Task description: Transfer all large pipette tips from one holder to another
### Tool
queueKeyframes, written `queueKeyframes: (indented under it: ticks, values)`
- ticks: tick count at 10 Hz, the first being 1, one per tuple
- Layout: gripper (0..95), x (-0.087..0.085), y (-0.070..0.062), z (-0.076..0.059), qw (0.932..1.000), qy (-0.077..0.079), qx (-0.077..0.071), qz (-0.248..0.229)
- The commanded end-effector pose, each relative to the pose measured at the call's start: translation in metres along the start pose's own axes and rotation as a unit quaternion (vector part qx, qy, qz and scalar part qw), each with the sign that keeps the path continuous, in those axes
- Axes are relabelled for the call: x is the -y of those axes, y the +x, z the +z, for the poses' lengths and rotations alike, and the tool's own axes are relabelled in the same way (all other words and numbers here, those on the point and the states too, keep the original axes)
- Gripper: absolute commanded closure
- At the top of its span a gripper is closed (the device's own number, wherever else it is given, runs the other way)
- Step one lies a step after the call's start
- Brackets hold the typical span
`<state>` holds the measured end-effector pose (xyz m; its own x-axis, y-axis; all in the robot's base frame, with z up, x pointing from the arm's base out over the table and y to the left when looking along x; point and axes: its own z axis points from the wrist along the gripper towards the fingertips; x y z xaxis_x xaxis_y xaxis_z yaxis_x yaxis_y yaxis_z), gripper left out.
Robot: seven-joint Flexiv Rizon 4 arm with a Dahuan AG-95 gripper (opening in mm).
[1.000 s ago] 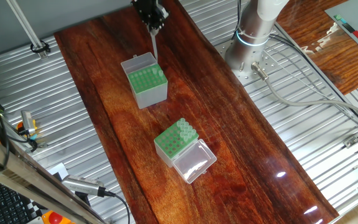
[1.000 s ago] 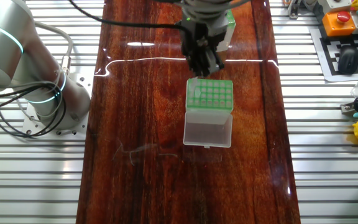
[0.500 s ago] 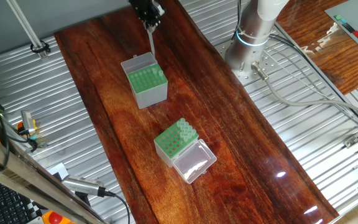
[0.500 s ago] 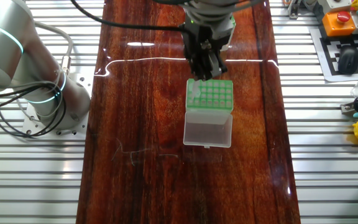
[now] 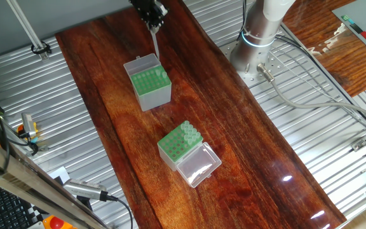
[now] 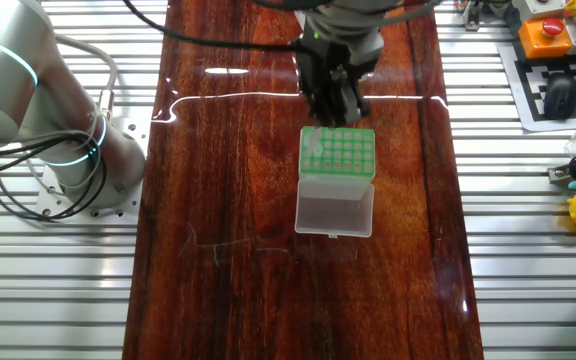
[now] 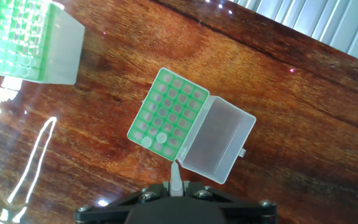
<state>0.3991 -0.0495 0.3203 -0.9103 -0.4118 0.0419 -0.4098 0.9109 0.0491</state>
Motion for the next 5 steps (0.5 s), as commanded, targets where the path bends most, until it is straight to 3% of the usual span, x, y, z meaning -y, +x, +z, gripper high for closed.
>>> queueKeyframes:
  ticks: [1,3,5]
  values:
    - [95.0,-0.046,-0.02,-0.009,0.9994,0.003,-0.002,0.034]
    - [95.0,-0.077,-0.035,-0.003,0.9977,0.009,-0.001,0.067]
    - [95.0,-0.077,-0.035,-0.003,0.9982,0.015,-0.005,0.058]
